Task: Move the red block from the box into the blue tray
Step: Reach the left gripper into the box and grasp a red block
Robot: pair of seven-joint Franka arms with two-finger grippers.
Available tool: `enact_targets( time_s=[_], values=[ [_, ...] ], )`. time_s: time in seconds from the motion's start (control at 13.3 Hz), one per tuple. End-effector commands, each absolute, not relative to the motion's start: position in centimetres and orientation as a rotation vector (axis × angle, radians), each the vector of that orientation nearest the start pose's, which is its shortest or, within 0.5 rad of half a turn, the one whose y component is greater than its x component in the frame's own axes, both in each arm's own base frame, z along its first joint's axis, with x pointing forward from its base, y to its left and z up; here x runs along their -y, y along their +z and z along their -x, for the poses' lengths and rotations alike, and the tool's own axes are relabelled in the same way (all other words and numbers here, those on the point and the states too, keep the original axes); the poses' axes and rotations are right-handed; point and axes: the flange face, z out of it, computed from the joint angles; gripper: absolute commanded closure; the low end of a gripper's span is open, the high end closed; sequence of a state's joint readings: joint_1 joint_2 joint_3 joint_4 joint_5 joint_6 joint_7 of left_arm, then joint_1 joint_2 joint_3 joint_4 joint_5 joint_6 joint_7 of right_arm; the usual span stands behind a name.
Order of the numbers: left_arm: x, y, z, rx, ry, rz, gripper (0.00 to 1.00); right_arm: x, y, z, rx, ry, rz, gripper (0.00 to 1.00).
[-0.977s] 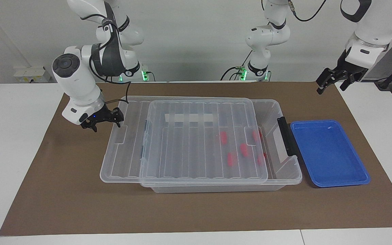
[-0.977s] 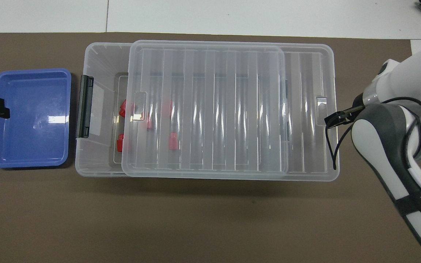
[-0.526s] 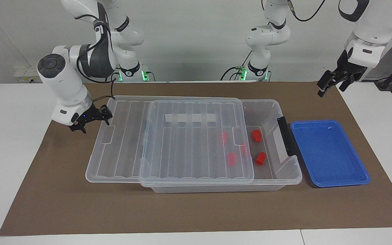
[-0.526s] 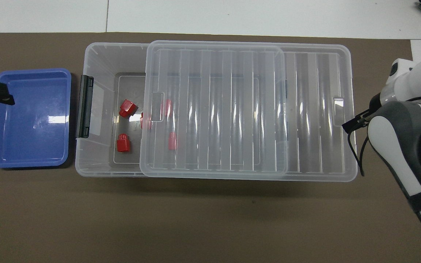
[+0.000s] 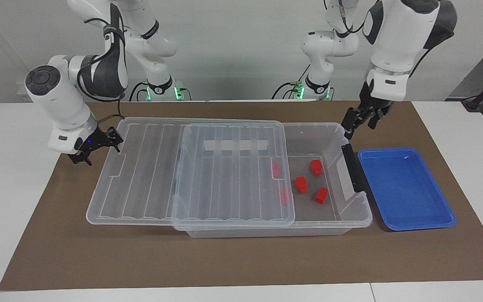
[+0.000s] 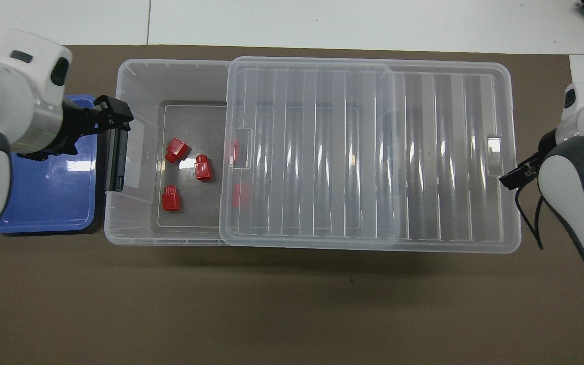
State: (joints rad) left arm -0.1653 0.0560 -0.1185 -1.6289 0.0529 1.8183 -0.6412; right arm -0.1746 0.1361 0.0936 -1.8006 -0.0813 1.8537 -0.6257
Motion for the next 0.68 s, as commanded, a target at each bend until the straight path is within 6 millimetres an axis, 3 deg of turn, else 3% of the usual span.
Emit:
enact_targets(
  time_s=[0.0, 0.15, 0.3, 0.45, 0.6],
  values=[
    [19.0, 54.2, -57.0, 0.55, -0.253, 3.093, 0.0, 6.4, 46.4, -58.2, 0.935, 0.184, 3.04, 0.02],
    [20.4, 50.9, -56.6, 0.515, -0.279, 3.112, 0.0, 6.2, 46.6, -58.2, 0.917, 0.179, 3.044, 0.02],
    [21.5, 47.4, -56.0, 0.476, -0.299, 3.131, 0.0, 5.2, 48.3, -57.5, 0.769, 0.165, 3.093, 0.02],
    [20.9, 46.8, -56.1, 0.467, -0.304, 3.128, 0.0, 3.1, 50.3, -56.4, 0.578, 0.166, 3.145, 0.02],
    [21.7, 44.5, -56.8, 0.453, -0.296, 3.135, 0.0, 1.3, 51.5, -55.3, 0.405, 0.17, 3.176, 0.02]
  ],
)
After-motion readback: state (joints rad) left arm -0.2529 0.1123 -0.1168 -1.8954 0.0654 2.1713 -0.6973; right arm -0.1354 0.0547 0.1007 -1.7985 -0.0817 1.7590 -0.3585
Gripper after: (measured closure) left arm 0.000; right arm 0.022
